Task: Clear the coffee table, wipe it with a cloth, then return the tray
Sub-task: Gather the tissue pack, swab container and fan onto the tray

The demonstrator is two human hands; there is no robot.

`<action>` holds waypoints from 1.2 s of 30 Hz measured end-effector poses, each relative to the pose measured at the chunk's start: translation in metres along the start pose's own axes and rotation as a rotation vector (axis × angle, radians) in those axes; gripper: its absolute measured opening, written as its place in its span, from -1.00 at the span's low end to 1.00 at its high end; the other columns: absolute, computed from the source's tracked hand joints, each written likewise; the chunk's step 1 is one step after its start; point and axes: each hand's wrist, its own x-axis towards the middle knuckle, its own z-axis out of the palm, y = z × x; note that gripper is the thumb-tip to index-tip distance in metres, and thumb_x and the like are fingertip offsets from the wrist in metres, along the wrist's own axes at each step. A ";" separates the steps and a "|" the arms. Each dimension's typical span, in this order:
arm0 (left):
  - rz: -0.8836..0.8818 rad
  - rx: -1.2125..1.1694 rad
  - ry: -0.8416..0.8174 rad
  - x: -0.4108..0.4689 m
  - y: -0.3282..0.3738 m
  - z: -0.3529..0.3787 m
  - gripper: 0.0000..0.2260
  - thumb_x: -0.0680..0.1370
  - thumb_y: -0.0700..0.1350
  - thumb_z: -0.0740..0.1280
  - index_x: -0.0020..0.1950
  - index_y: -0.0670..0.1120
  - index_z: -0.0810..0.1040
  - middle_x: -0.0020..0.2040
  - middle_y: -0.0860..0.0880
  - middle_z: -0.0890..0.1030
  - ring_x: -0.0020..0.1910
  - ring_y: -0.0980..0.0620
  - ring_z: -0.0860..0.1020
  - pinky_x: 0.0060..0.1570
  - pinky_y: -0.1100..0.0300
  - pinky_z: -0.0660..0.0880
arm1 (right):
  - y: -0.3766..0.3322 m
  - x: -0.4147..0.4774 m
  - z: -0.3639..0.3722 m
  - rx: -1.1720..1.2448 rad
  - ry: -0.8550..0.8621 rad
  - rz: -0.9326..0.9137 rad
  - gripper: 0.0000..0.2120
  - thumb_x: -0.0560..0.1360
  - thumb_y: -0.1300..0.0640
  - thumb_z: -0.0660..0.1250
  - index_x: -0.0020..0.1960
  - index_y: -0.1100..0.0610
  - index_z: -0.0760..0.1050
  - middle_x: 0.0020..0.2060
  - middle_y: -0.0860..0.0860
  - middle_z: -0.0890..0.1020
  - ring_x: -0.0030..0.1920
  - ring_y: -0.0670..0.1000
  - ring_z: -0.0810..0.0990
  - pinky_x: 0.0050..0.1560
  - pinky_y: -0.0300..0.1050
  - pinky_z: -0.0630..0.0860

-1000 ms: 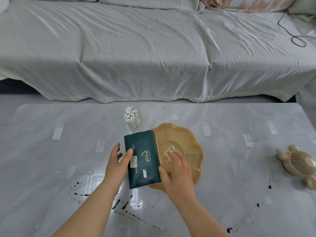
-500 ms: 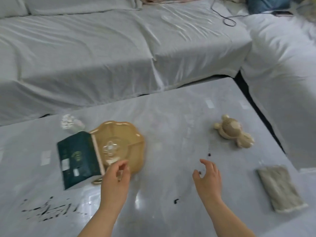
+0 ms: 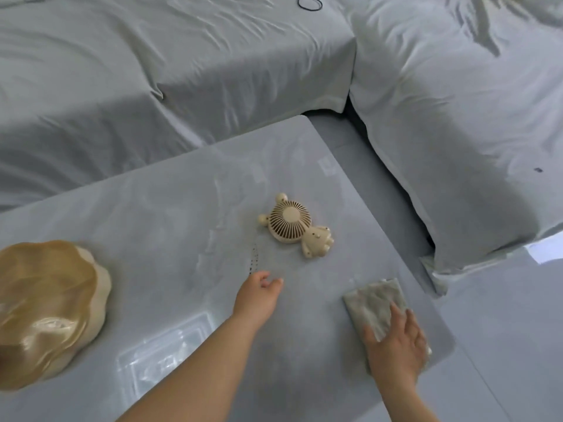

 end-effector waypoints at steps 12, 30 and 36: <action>-0.214 -0.362 0.047 0.076 0.047 0.065 -0.73 0.51 0.05 0.21 -0.03 -0.15 0.52 0.07 -0.22 0.59 0.07 -0.19 0.53 0.10 0.01 0.45 | -0.115 0.092 0.019 0.008 -0.186 -0.702 -0.30 0.48 -0.04 0.24 0.48 0.07 -0.05 0.49 0.00 0.10 0.48 -0.03 0.06 0.43 -0.14 -0.02; -0.047 -0.734 0.148 0.048 0.049 -0.041 -0.60 0.44 0.01 0.34 0.21 -0.02 0.31 0.02 -0.03 0.57 0.01 -0.06 0.58 -0.13 0.14 0.56 | -0.173 0.028 0.044 0.397 -0.471 -0.581 -0.28 0.34 0.17 0.45 0.39 0.02 0.17 -0.12 -0.32 0.38 0.04 -0.12 0.44 -0.10 -0.36 0.40; 0.044 -0.642 0.232 0.014 0.009 -0.145 -0.58 0.48 0.01 0.29 0.30 0.02 0.28 0.22 -0.01 0.50 0.13 0.00 0.53 0.00 0.21 0.51 | -0.228 -0.058 0.072 0.439 -0.556 -0.651 -0.29 0.35 0.18 0.45 0.38 -0.04 0.17 -0.13 -0.32 0.40 -0.10 -0.38 0.40 -0.27 -0.59 0.39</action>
